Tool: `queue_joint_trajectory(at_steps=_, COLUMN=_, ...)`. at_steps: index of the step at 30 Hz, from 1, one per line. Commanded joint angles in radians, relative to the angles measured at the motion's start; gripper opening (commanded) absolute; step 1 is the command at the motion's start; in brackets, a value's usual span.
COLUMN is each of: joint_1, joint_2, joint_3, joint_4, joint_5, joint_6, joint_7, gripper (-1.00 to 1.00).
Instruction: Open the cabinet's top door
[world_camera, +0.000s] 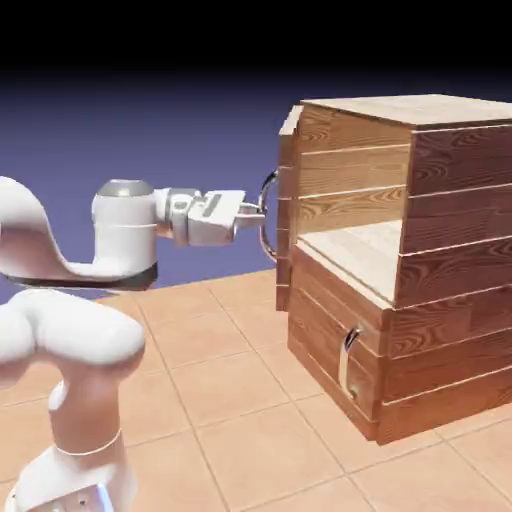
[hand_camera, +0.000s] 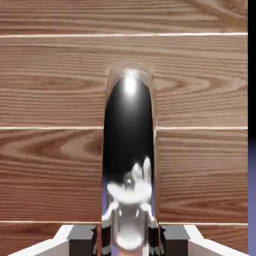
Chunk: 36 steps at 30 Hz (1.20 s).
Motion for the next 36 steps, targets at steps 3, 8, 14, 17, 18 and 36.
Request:
queue_joint_trajectory(at_steps=3, joint_1=0.027, joint_2=0.048, joint_3=0.109, joint_4=0.022, joint_5=0.127, joint_6=-0.094, joint_7=0.020, gripper=-1.00)
queue_joint_trajectory(at_steps=8, joint_1=0.047, joint_2=0.180, joint_3=0.290, joint_4=0.100, joint_5=0.336, joint_6=-0.259, joint_7=0.073, gripper=-1.00)
queue_joint_trajectory(at_steps=14, joint_1=0.004, joint_2=0.395, joint_3=0.490, joint_4=0.261, joint_5=0.553, joint_6=-0.468, joint_7=0.157, gripper=-1.00)
queue_joint_trajectory(at_steps=17, joint_1=-0.039, joint_2=0.503, joint_3=0.575, joint_4=0.355, joint_5=0.634, joint_6=-0.568, joint_7=0.199, gripper=-1.00)
queue_joint_trajectory(at_steps=18, joint_1=-0.068, joint_2=0.525, joint_3=0.611, joint_4=0.382, joint_5=0.667, joint_6=-0.584, joint_7=0.204, gripper=-1.00)
queue_joint_trajectory(at_steps=36, joint_1=-0.658, joint_2=-0.038, joint_3=1.030, joint_4=0.303, joint_5=1.030, joint_6=-0.069, joint_7=-0.181, gripper=-1.00)
